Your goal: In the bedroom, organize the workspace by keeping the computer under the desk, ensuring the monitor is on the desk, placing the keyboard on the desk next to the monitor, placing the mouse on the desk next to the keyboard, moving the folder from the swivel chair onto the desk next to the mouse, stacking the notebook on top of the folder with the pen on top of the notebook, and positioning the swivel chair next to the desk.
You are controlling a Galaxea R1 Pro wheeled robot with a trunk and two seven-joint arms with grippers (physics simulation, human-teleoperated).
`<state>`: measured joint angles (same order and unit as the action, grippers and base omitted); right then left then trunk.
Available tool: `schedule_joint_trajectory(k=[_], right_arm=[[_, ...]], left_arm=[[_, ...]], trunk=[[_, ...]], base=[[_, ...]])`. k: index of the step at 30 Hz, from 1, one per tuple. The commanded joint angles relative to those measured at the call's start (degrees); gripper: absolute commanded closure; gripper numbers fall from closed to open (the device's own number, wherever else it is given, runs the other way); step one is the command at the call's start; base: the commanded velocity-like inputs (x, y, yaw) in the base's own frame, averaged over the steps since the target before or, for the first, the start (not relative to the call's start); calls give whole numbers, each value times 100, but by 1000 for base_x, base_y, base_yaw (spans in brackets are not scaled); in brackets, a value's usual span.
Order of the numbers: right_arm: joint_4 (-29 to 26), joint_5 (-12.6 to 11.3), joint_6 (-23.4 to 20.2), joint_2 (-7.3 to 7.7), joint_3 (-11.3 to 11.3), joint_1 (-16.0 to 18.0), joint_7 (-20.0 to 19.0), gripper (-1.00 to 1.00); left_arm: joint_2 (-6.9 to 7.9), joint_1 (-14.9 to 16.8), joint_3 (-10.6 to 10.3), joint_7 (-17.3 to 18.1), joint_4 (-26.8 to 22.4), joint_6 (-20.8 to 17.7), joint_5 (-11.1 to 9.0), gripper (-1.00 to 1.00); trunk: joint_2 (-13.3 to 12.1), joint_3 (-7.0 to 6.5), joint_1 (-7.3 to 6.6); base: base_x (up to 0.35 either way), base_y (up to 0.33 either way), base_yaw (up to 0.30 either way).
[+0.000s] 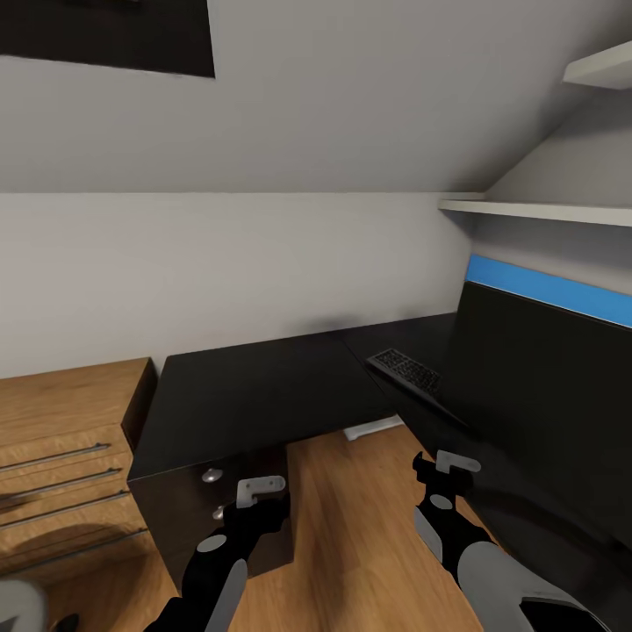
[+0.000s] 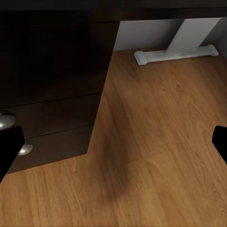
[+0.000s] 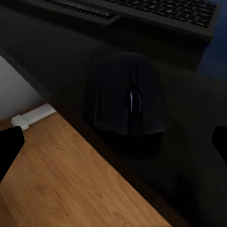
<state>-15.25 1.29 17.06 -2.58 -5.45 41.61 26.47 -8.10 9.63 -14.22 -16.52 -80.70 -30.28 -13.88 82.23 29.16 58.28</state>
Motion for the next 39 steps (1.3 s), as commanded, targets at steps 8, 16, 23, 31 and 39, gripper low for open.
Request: schedule_joint_trajectory(k=[8,16,23,31,39], right_arm=[[5,12,35,2,-55,5,-10,-100],[6,5,10,17,-76,5,-5,-100],[12,2,-3,25,-91,5,-2,-100],[13,-5,-8,32,-96,5,2,-100],[14,-6,-12,38,-97,5,7,-100]], left_arm=[[2,4,-10,-53,-7,-19,-62,-100],[2,4,-9,-53,-7,-15,-56,-100],[2,4,-7,-53,-7,-17,-56,-100],[2,4,-9,-53,-7,-14,-60,-100],[2,4,-9,-53,-7,-15,-62,-100]], trunk=[[3,6,1],[3,6,1],[3,6,1],[3,6,1],[3,6,1]], base=[[12,0,0],[1,0,0],[0,0,0],[0,0,0],[0,0,0]])
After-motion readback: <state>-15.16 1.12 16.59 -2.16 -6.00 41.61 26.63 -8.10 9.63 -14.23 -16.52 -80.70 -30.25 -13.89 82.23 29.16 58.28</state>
